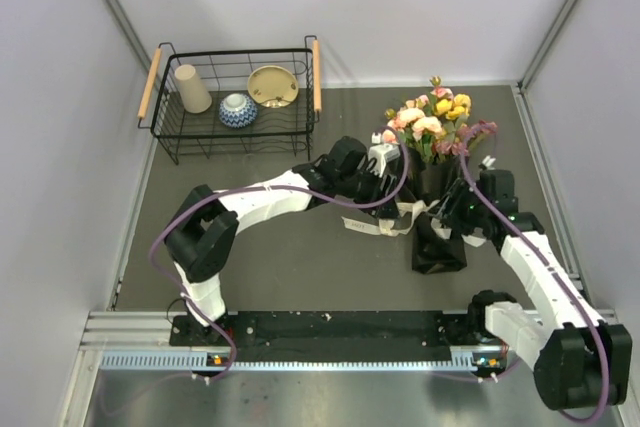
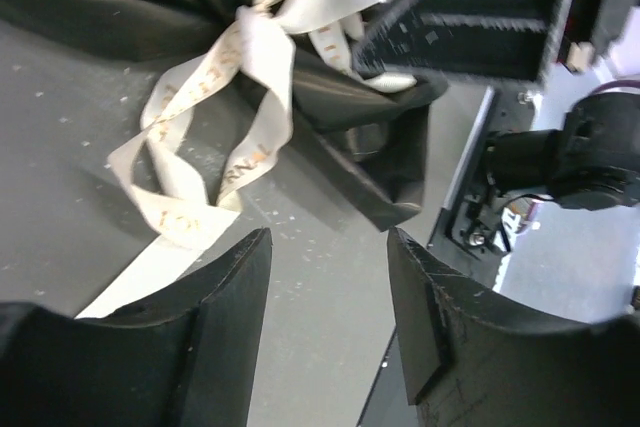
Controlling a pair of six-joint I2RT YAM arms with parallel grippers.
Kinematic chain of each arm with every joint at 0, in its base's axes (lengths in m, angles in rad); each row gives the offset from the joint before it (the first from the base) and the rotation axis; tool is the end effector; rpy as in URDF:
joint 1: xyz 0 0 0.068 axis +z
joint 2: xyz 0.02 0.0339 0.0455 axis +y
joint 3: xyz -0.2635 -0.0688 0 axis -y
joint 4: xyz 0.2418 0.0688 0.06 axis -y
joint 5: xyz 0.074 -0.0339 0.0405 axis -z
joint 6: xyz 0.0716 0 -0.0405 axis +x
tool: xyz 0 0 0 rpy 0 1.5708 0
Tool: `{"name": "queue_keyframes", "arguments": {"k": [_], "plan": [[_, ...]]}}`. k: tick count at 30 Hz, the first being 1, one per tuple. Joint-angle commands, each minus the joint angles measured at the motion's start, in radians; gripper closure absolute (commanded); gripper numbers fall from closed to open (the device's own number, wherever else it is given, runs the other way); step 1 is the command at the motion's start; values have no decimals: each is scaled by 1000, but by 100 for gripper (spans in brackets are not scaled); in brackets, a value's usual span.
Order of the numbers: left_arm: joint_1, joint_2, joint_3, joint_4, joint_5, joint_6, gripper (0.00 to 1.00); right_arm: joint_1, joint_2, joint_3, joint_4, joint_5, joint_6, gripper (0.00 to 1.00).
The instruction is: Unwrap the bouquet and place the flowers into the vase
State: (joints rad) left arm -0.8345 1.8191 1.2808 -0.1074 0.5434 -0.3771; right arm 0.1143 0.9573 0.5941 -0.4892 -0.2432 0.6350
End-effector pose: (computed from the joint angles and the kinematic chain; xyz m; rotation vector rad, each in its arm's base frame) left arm 0.2621 -0.3443 0.2151 0.8647 2.2512 -1.2252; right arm 0.2067 0.0411 0.1911 0.5301 2.4332 0.6247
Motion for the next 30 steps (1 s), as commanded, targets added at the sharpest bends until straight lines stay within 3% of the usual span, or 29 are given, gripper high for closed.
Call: {"name": "queue_keyframes", "arguments": {"k": [1, 7, 11, 16, 20, 28, 30], "plan": [[-28, -35, 46, 86, 73, -58, 46, -85, -61, 30, 31, 41, 74, 53], [-72, 52, 141, 100, 116, -102, 48, -177, -78, 1, -12, 151, 129, 52], [-78, 60, 158, 78, 78, -80, 47, -368, -78, -74, -9, 133, 233, 32], [-78, 14, 134, 2, 14, 3, 44, -441, -52, -125, 34, 127, 278, 25], [-78, -32, 74, -46, -45, 56, 42, -447, 12, -174, 113, 26, 357, 20], [-78, -95, -1, -86, -85, 99, 41, -446, 165, -261, 306, -131, 499, 19], [-78, -99, -8, -87, -94, 95, 41, -447, 190, -270, 369, -130, 518, 25]]}}
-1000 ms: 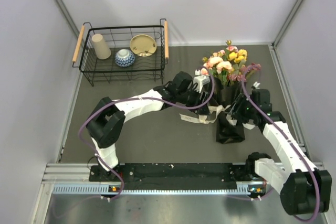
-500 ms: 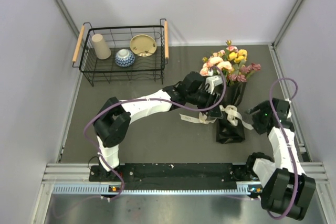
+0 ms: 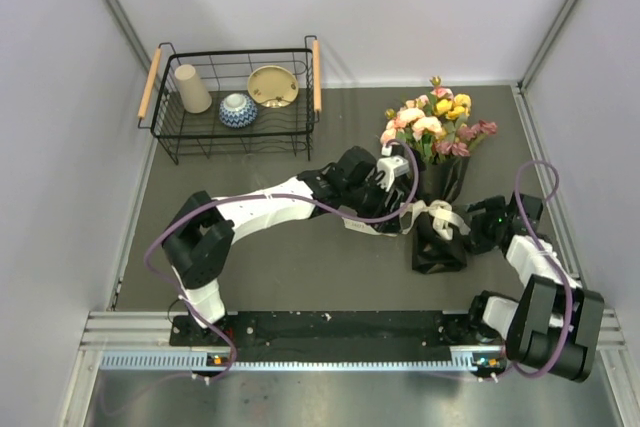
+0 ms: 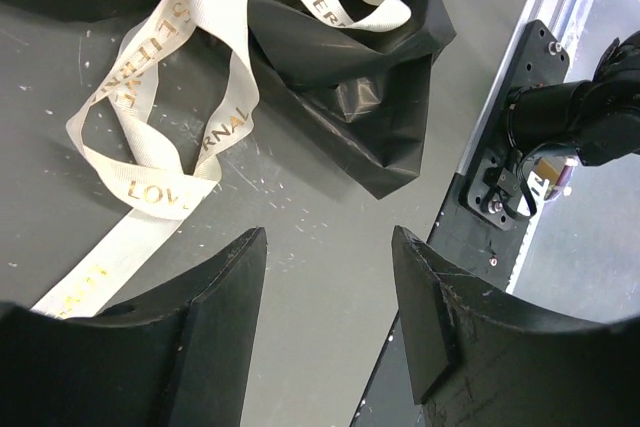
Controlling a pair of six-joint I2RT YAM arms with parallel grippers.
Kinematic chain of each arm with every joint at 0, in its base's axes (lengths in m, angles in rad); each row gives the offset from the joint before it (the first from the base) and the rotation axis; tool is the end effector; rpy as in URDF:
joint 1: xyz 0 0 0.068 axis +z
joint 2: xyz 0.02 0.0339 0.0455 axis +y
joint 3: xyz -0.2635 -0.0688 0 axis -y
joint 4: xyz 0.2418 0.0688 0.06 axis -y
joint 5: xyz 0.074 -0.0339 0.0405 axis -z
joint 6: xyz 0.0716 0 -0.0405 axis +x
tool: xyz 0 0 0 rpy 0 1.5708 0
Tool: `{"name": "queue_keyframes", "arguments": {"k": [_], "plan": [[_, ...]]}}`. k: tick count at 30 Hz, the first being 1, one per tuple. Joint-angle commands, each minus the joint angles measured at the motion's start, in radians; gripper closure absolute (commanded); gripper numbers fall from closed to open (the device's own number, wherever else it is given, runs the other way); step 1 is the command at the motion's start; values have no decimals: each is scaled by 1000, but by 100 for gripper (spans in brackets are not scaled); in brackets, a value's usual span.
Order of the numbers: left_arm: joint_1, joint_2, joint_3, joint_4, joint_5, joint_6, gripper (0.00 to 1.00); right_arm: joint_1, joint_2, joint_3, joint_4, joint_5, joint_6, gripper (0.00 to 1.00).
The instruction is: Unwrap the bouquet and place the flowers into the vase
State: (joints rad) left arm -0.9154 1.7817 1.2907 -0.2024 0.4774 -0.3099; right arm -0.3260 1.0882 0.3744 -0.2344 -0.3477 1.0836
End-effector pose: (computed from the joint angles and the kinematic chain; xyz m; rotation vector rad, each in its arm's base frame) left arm 0.2314 -0.3550 0.2221 0.9933 2.2458 -1.1440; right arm 0.1993 -0.0416 0.1192 1.5689 2.0709 0.7319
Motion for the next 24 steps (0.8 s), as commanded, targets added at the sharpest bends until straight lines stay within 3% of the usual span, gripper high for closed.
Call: {"name": "queue_keyframes", "arguments": {"k": [1, 2, 4, 6, 12, 13, 16, 20, 24], "plan": [[3, -65, -25, 9, -34, 25, 41, -7, 82, -49, 138, -24, 71, 28], [3, -73, -28, 12, -40, 22, 41, -7, 91, -48, 154, -22, 75, 39], [3, -85, -39, 15, -57, 18, 41, -7, 96, -23, 155, -14, 68, 48], [4, -99, -41, -6, -68, 23, 41, -7, 64, 3, 138, 13, 50, 66], [15, -120, -82, -19, -134, 46, 41, -7, -112, 76, -23, 119, -46, 72], [18, -117, -85, -20, -143, 52, 40, -7, -131, 84, -57, 125, -59, 82], [26, -94, -73, -58, -207, 84, 38, -7, -189, 118, -92, 128, -100, 98], [44, -61, -68, -84, -241, 104, 37, -7, -232, 188, -151, 109, -175, 100], [79, -25, -71, -65, -188, 75, 41, -5, -241, 256, -170, 36, -235, 100]]}}
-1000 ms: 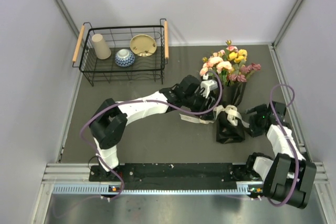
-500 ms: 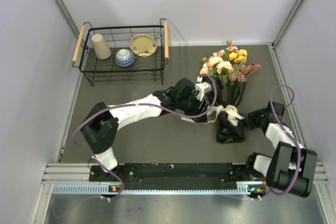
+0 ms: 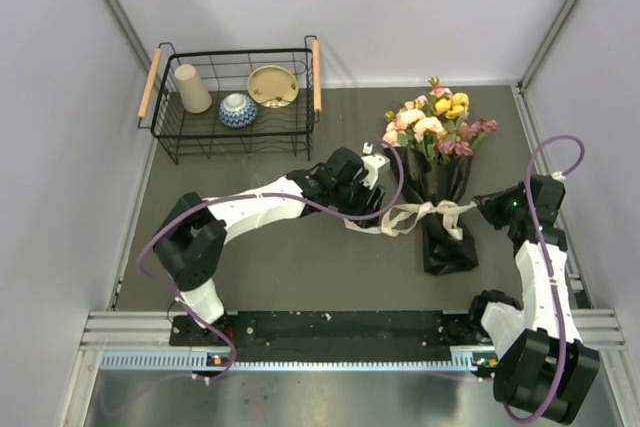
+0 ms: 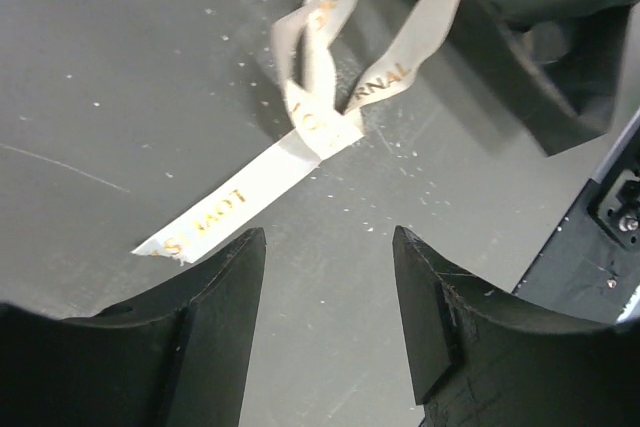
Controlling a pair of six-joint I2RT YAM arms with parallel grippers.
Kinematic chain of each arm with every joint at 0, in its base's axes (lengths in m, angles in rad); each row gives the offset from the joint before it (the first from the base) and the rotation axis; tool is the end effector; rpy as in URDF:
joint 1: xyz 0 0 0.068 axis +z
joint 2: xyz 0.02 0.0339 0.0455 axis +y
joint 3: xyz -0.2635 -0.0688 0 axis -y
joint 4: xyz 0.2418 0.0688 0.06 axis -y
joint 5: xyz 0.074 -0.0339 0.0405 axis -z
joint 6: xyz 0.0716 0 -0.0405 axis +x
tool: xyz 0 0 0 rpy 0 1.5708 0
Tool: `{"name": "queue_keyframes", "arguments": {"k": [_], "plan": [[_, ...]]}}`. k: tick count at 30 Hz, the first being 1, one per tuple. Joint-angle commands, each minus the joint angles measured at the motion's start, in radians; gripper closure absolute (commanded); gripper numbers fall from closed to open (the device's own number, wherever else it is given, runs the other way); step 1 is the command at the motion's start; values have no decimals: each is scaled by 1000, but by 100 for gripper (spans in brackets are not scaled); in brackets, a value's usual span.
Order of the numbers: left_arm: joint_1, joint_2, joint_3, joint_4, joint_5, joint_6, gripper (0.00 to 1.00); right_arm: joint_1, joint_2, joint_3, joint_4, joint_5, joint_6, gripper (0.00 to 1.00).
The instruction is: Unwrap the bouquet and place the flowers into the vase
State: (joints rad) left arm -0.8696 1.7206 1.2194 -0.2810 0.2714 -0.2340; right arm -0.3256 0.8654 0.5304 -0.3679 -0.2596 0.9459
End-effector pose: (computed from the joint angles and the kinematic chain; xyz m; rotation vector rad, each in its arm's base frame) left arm 0.2444 -0.3193 0.2097 0.9086 2.3114 -0.8292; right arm 0.2015 -0.0486 0.1987 1.2635 1.9484 0.6160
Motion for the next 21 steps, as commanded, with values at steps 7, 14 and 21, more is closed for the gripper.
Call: {"name": "queue_keyframes", "arguments": {"k": [7, 14, 21], "plan": [[47, 149, 43, 19, -21, 45, 49, 34, -5, 155, -42, -105, -137, 100], [24, 188, 97, 51, 5, 177, 46, 60, 29, 160, -40, -124, -154, 100], [-74, 243, 169, 28, -60, 340, 37, 77, 29, 157, -39, -135, -151, 100]]}}
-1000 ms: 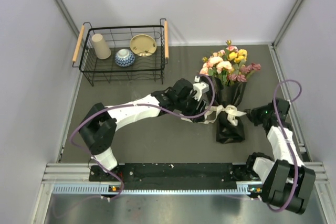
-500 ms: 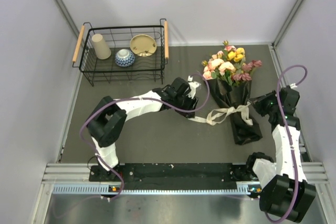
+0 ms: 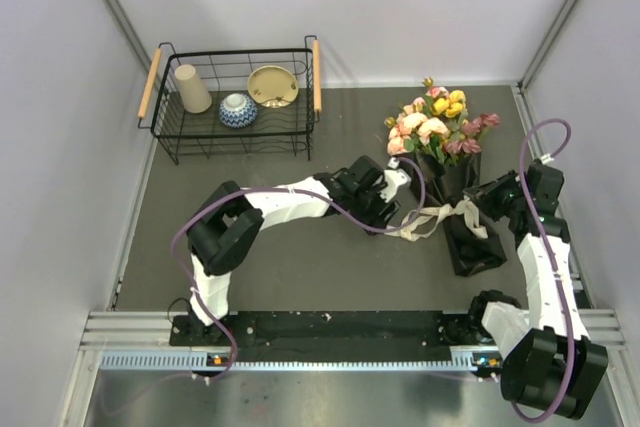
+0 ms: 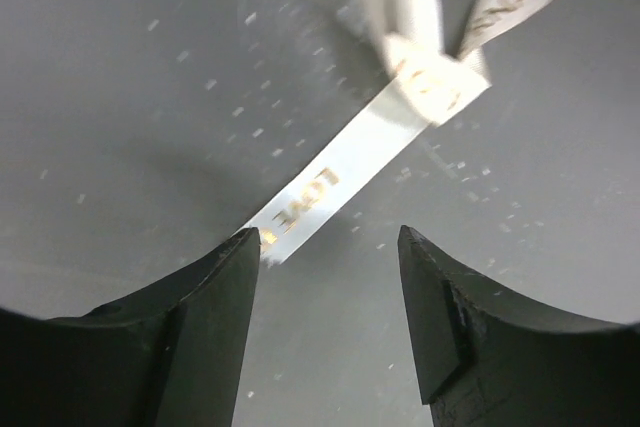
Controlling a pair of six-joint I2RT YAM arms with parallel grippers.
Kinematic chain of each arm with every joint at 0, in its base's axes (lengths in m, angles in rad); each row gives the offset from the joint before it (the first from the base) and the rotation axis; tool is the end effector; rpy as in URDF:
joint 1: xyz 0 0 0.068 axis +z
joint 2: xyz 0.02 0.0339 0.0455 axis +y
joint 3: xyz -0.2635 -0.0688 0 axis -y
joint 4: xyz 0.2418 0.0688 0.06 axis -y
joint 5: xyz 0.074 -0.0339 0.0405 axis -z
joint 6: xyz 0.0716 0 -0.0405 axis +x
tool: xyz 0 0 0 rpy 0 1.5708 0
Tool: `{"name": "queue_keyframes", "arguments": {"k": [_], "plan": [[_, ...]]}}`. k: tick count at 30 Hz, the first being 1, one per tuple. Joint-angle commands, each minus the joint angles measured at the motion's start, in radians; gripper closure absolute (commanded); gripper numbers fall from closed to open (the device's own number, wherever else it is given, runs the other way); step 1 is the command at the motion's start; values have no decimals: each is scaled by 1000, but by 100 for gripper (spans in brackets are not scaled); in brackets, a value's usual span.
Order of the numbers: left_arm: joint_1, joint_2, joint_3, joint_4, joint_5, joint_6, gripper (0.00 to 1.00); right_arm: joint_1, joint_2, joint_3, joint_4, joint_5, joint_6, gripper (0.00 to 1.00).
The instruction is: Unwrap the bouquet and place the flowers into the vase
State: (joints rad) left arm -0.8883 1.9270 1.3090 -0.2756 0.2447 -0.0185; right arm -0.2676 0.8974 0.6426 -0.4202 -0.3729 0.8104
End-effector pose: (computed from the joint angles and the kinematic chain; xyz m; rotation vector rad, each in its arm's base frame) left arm 0.2600 -0.3474 0.1575 1.1765 2.2699 -0.6764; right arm 0.2139 -0.0316 0.2287 0.9919 2.0607 0.7073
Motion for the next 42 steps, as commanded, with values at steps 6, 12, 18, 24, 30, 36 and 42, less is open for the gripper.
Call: {"name": "queue_keyframes", "arguments": {"k": [6, 12, 18, 24, 30, 36, 42], "plan": [[-83, 101, 134, 10, -50, 146, 53, 50, -14, 45, 12, -21, -8, 100], [-107, 135, 145, 32, -25, 164, 46, 54, -31, 31, 8, -12, -2, 100], [-141, 168, 150, 55, -30, 144, 39, 56, -38, 14, 4, -14, 4, 100], [-141, 219, 197, 56, -168, 75, 53, 65, -48, 12, 3, -9, 12, 100], [-141, 263, 225, 73, -361, -17, 85, 67, -48, 14, -3, -34, 10, 100], [-135, 248, 211, 44, -505, -89, 100, 70, -64, 6, -12, -29, 1, 100], [-126, 143, 124, 56, -571, -181, 100, 70, -69, 5, -19, -9, -19, 100]]}}
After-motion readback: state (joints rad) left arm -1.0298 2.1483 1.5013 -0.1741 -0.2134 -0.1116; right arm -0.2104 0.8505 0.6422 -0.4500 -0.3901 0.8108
